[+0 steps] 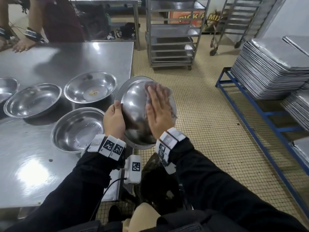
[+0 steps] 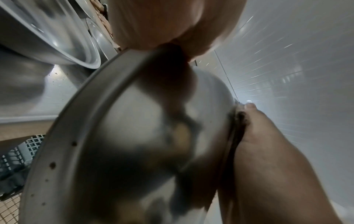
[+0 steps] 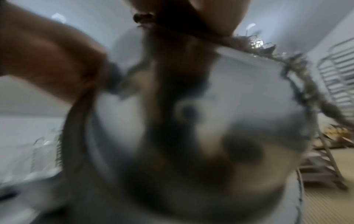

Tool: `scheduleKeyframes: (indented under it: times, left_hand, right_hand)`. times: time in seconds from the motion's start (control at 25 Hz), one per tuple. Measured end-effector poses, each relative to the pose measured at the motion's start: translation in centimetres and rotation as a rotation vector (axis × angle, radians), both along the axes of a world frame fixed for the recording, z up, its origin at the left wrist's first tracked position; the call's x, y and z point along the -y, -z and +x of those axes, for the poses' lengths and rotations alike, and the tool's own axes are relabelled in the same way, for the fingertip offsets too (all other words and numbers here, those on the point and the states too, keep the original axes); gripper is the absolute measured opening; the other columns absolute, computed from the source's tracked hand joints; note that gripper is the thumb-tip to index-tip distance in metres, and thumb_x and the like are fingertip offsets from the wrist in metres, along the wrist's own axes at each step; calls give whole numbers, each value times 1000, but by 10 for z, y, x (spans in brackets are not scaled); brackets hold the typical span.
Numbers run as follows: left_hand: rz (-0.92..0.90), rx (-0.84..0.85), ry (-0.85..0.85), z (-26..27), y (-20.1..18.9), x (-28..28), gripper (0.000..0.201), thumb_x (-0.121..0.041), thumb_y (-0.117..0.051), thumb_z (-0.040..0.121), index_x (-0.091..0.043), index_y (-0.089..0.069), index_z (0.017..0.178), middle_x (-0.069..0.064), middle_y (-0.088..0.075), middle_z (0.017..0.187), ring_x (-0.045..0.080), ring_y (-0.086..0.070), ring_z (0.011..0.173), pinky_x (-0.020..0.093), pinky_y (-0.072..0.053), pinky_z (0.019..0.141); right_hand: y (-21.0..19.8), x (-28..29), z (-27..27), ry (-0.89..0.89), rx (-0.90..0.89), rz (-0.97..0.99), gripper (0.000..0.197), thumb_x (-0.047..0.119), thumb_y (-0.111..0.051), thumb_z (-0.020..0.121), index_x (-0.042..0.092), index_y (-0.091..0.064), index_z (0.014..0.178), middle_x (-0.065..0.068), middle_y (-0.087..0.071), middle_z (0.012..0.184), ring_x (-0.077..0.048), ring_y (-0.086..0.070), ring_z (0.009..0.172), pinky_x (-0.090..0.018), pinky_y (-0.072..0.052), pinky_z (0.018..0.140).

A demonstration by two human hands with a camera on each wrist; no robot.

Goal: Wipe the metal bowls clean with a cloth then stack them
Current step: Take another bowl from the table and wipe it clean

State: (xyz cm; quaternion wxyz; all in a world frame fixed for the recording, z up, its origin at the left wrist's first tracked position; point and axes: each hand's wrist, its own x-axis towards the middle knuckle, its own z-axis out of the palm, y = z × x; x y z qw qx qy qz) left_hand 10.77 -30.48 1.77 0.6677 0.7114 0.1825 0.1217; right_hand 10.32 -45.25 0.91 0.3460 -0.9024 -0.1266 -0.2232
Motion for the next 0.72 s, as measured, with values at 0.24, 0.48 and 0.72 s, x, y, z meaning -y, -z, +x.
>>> scheduleKeyframes:
  times: [0.24, 0.48, 0.72]
  left_hand:
    - [90, 21, 91, -8, 3, -13, 34, -43, -48, 98, -27, -65, 73, -11, -61, 68, 6, -54, 68, 28, -47, 72]
    - [219, 48, 259, -25, 8, -7, 20, -33, -56, 95, -24, -73, 92, -9, -70, 78, -7, -57, 66, 12, -44, 68]
    - [267, 122, 316, -27, 12, 7, 21, -40, -57, 93, -34, -72, 80, 1, -72, 75, 16, -61, 71, 38, -50, 72]
  right_hand:
    - [18, 58, -1, 159, -391, 420, 42, 41, -26, 101, 28, -45, 136, -1, -59, 123, -12, -58, 106, -28, -48, 90]
    - [13, 54, -41, 192, -109, 298, 31, 31, -46, 97, 21, -60, 123, 5, -66, 101, 0, -57, 86, -12, -46, 79]
    - [-11, 20, -34, 138, 91, -12, 41, 41, -36, 97, 18, -65, 114, 2, -62, 119, -13, -52, 111, -32, -40, 102]
